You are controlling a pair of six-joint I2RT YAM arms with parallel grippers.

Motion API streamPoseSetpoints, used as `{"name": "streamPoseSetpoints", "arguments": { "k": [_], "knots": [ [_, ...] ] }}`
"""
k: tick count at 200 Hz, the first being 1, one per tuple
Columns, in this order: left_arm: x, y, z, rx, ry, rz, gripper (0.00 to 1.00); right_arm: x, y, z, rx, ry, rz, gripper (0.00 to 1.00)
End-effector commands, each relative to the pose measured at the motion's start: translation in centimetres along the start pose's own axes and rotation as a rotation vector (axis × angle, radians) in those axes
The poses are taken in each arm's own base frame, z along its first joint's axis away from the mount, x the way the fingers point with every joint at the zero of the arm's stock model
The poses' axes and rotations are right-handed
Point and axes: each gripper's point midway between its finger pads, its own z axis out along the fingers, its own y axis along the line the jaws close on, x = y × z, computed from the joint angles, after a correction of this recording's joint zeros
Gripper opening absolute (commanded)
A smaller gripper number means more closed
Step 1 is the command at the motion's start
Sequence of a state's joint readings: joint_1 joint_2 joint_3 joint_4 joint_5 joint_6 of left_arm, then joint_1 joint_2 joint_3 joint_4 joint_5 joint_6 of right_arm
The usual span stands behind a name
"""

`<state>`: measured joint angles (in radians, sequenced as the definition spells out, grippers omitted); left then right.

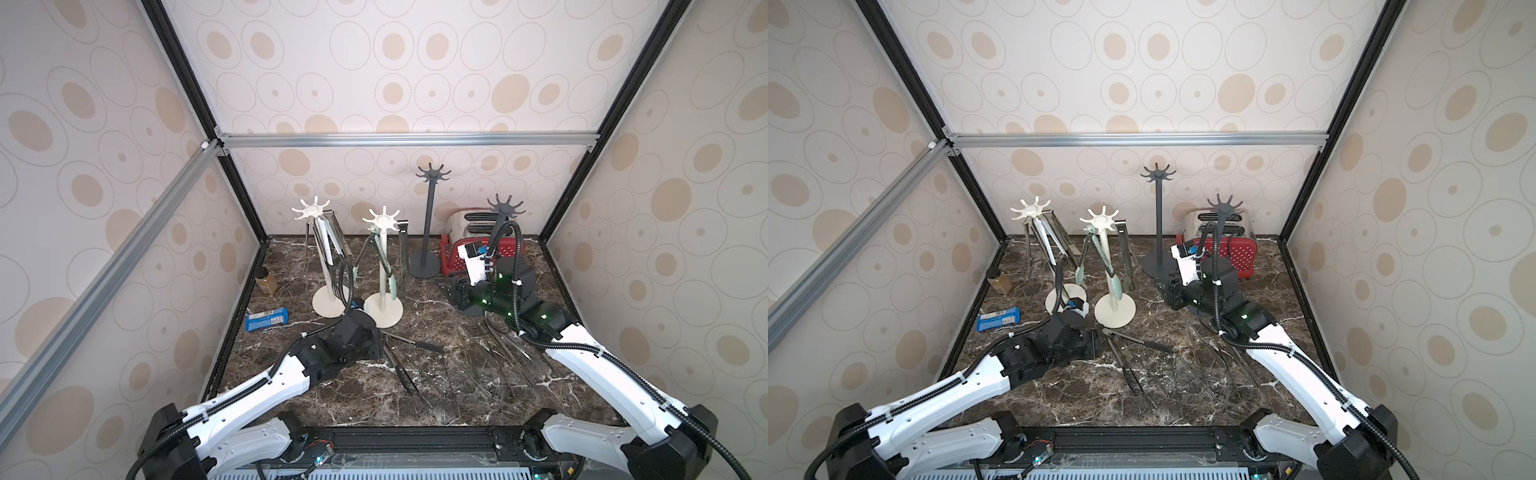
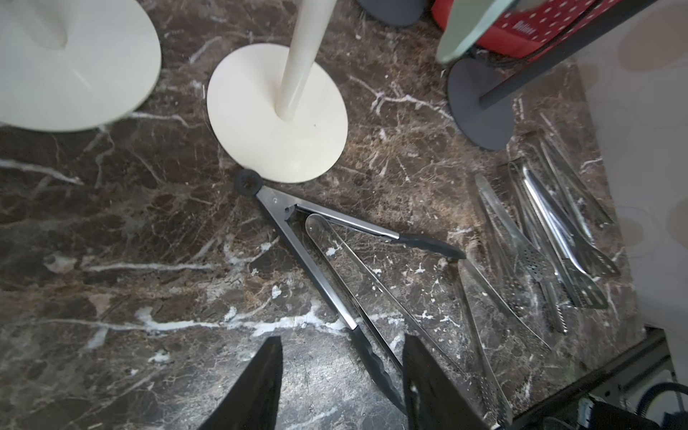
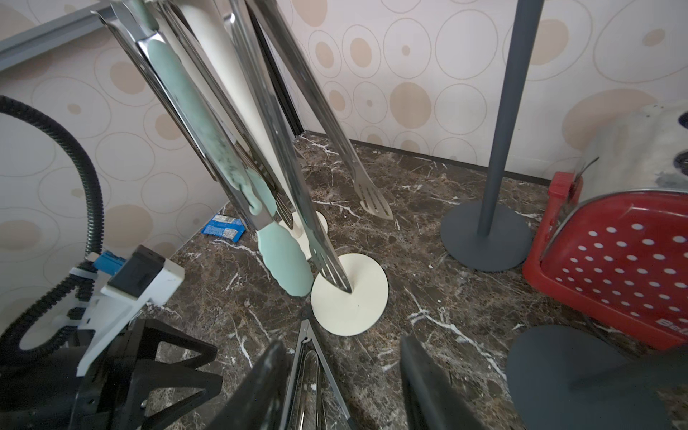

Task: Hang food tongs on kitchen utensil racks
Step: Pick up the food tongs from the center of the board.

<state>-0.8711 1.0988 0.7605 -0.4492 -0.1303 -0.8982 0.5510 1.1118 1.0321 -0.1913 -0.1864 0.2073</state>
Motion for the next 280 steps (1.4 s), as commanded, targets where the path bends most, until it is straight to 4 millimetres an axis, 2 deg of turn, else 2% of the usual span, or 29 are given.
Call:
{"name": "streamPoseSetpoints", "arguments": {
  "k": [1,34,68,154,172,280],
  "knots": [
    [-1.0,-0.9,0.7,-0.068,-0.07,-0.09,0.5,0.6,-0.1,-1.0,0.02,-0.004,-0.033,0.51],
    [0.3,-2.1,3.4,-0.106,-0.05,-0.113,0.46,1.4,0.0,-2.0,0.017,-0.008,-0.038,0.51],
    [1.3,-2.1,5.1,-0.158,-0.054,-0.14,0.42,2.0,-0.1,-2.8,0.019,-0.016,-0.048,0.52],
    [3.3,0.1,7.5,-0.262,-0.062,-0.245,0.38,3.4,-0.1,-3.1,0.01,0.001,-0.075,0.52],
    [3.7,0.3,7.9,-0.279,-0.057,-0.257,0.33,3.6,-0.1,-3.0,0.006,0.007,-0.075,0.52],
    [4.7,1.3,9.0,-0.335,-0.044,-0.255,0.27,4.5,-0.5,-2.9,0.017,0.033,-0.094,0.52]
  ]
}}
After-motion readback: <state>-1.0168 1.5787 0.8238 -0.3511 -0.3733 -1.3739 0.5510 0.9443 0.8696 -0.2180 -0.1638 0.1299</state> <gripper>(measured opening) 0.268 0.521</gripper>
